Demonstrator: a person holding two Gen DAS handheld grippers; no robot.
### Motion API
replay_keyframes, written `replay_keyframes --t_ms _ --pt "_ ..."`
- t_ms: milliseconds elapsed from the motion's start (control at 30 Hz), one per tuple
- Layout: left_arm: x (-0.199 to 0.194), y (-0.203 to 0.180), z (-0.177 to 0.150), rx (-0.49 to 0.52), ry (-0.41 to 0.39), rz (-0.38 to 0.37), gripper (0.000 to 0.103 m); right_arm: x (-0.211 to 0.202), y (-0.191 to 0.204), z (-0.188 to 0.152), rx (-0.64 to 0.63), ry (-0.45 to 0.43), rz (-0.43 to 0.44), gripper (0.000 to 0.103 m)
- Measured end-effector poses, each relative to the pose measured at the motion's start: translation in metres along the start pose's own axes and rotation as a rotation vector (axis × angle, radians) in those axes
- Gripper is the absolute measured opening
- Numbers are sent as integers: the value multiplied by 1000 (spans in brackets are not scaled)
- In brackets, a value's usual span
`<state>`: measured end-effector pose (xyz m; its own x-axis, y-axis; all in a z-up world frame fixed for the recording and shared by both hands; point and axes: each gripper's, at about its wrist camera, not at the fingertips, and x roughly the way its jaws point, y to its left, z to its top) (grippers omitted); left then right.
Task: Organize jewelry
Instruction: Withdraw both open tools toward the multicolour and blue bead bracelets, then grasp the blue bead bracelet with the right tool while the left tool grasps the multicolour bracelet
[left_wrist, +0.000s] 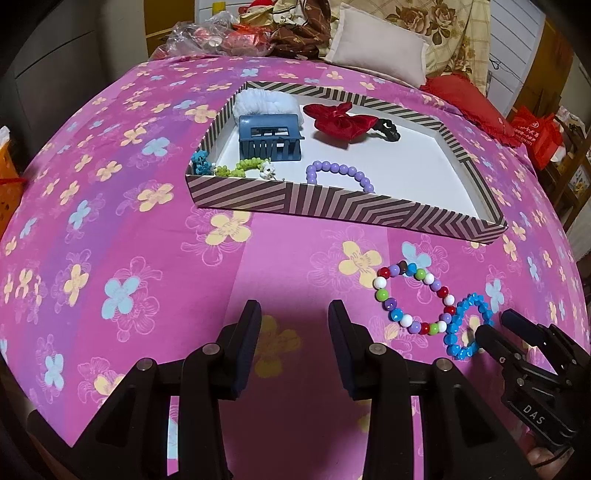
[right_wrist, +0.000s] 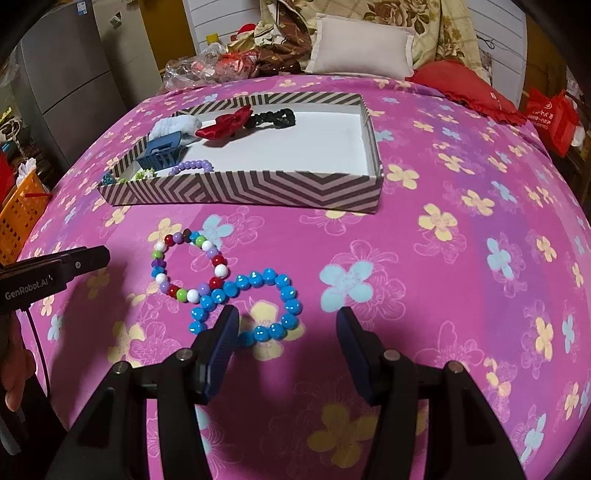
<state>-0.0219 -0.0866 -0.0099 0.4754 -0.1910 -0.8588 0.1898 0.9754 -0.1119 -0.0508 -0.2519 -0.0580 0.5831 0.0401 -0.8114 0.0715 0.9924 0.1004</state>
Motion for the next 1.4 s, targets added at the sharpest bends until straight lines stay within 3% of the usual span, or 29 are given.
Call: replay_keyframes --t_ms 333,767,1400 --pt "3 -1 0 -28 13 -33 36 3 0 -3 -56 -7 -91 57" --pt "6 -20 6 -51 46 -119 40 2 -4 -6 -63 -29 -95 59" --pt "30 -60 7 53 77 -48 45 0 -14 -9 -67 -68 -64 61"
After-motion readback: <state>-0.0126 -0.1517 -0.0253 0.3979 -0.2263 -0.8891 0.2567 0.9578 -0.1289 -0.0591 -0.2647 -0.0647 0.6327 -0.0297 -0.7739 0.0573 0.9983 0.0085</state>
